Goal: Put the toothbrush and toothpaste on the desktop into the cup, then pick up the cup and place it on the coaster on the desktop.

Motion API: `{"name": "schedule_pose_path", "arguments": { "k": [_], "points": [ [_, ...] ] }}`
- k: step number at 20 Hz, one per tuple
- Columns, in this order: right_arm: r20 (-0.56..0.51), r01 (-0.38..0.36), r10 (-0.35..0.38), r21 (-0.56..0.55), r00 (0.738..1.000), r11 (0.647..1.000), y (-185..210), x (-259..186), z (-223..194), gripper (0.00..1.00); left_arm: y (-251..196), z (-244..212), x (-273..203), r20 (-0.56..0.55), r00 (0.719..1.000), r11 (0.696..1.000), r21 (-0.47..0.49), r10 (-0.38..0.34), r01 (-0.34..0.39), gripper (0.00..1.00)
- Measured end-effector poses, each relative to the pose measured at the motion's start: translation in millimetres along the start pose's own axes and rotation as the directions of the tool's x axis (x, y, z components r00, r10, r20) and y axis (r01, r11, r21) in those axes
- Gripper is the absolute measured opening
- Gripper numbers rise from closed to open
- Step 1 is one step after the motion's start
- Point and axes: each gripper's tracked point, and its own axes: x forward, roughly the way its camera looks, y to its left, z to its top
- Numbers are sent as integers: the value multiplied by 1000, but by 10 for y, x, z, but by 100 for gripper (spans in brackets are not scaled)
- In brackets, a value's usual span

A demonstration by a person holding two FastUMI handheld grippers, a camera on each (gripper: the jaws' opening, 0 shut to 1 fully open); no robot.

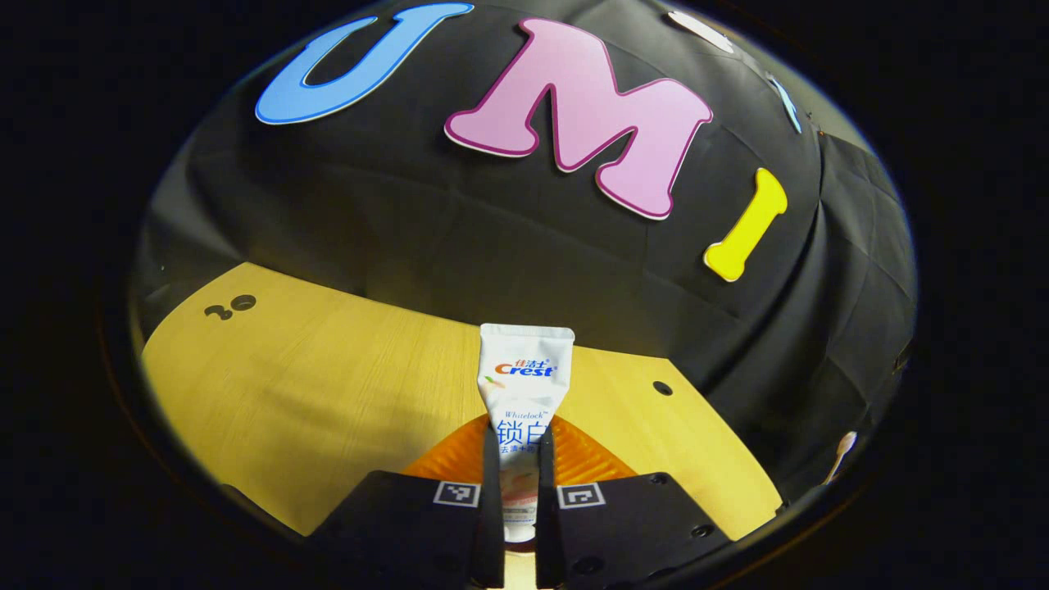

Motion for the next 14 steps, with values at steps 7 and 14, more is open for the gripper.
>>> {"name": "schedule_pose_path", "arguments": {
  "k": [7,14],
  "points": [
    [41,-93,93,3,995,996,172,423,310,5,-64,-329,-24,-67,998,1000,23,21,-19,32],
    [81,-147,150,-47,985,988,293,925,490,5,-100,-518,-156,-126,990,998,31,57,-54,42]
  ]
}}
